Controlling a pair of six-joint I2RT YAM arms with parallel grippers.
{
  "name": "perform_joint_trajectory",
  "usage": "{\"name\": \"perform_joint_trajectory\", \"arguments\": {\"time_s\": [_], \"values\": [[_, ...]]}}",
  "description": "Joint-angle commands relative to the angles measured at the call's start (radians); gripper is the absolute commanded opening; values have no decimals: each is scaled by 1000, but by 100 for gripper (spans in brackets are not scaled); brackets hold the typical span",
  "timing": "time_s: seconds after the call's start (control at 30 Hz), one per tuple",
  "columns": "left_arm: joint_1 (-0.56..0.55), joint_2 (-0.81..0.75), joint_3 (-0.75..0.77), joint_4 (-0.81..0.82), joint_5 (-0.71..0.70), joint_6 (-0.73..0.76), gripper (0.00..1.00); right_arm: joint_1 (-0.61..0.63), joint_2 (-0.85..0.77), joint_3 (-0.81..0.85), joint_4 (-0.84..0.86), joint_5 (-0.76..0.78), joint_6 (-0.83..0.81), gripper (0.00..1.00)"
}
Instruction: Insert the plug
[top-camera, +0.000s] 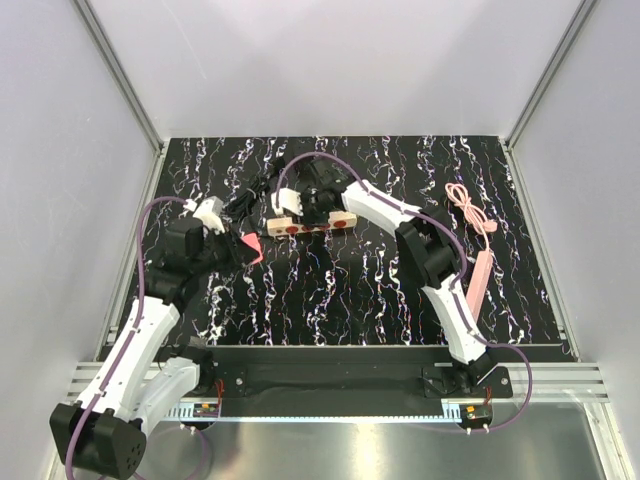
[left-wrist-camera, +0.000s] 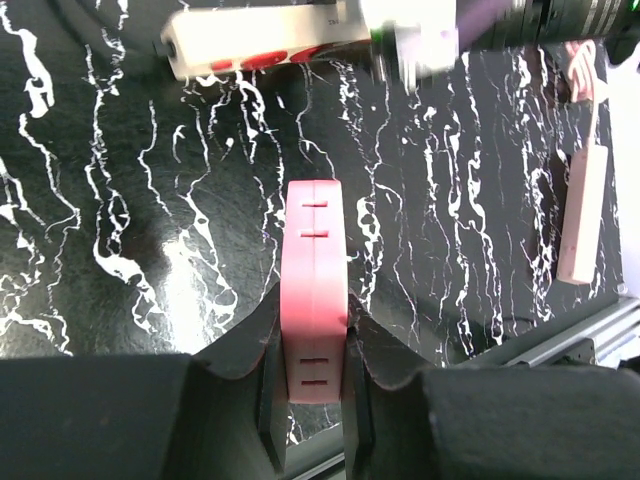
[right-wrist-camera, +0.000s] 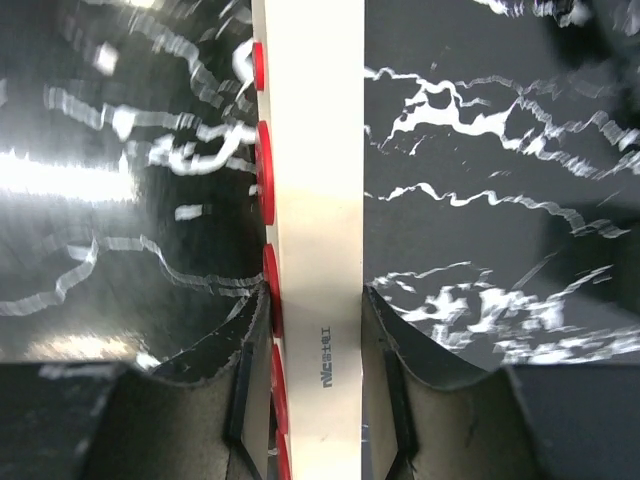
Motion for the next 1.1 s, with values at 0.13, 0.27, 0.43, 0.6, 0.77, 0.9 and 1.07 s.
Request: {"name": "perform_joint_trajectory", "arguments": {"time_s": [0.13, 0.27, 0.43, 0.6, 0.77, 0.9, 1.07], "values": [[0, -19, 96, -17, -42, -3, 0, 12, 98, 168, -235, -107, 694, 0], [-1, -27, 124, -54, -19, 40, 0, -8, 78, 122, -240, -307, 957, 0], [-1, 10, 148, -122, 44, 140, 0, -14, 23, -72, -133, -436, 1198, 0], [-3, 68, 234, -215, 27, 186, 0, -48, -34, -286, -22, -448, 1330, 9], [-21, 125, 265, -225, -16, 180, 0, -107, -50, -338, 4, -406, 1337, 33], [-70, 199, 303, -265, -51, 194, 0, -164, -80, -338, 9, -354, 1326, 40], [-109, 237, 329, -273, -106, 187, 0, -186, -79, -323, 6, -354, 1320, 53]]}}
